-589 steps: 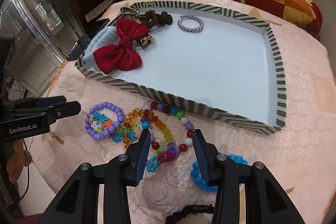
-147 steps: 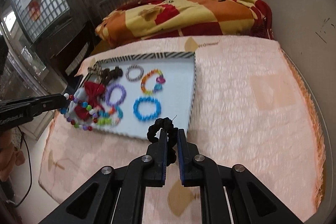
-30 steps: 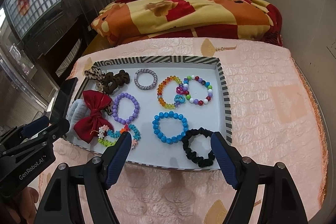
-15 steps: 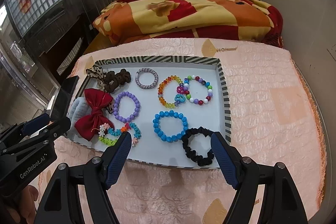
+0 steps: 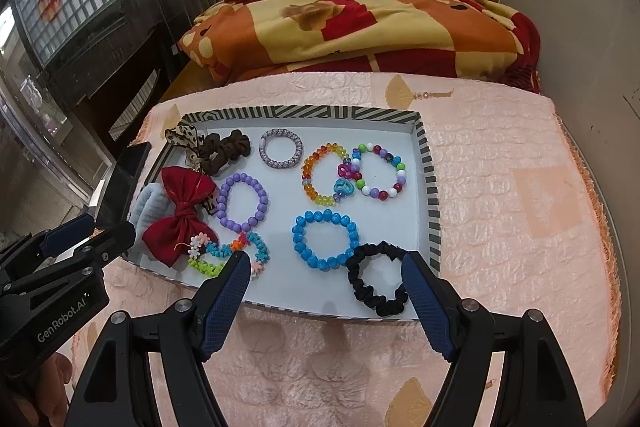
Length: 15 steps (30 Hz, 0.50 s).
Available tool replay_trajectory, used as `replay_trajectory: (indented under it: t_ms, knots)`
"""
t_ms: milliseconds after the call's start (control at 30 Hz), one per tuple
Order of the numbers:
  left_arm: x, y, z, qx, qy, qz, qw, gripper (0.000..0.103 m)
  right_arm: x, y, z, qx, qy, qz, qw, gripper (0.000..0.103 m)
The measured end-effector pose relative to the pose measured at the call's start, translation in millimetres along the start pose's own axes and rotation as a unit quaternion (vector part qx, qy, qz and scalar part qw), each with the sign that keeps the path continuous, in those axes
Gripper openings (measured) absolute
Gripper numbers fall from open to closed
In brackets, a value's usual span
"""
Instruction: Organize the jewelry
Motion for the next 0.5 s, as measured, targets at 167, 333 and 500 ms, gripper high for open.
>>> replay_trajectory:
  t_ms: [167,333,500]
  knots:
    - [0.0,0.1,-0.1,-0.001,0.000,0.000,1.0000,0.053,-0.8,0.6,1.4,-0.001,0.004,0.000,1.000,0.076]
    - [0.0,0.2,-0.3,0.000,0.000,-0.001,1.0000,0.053,-0.7,0.6,1.5,0.000,0.001,0.000,1.000,0.076]
    - [2.0,-0.6,-0.1,-0.001,0.001,-0.001,1.0000,0.053,-0.5,1.9,-0.9,-0.002,-0.003,-0.002,1.000,0.076]
Point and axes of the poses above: each gripper's, at about its wrist camera, not at the fingertips, and y roughly the way its jaws point, z to its right, x to its underside, the point moved 3 cm from there along y, roughly the way its jaws point, and after that the axes turned 7 degrees about x, right-handed, at the moved point
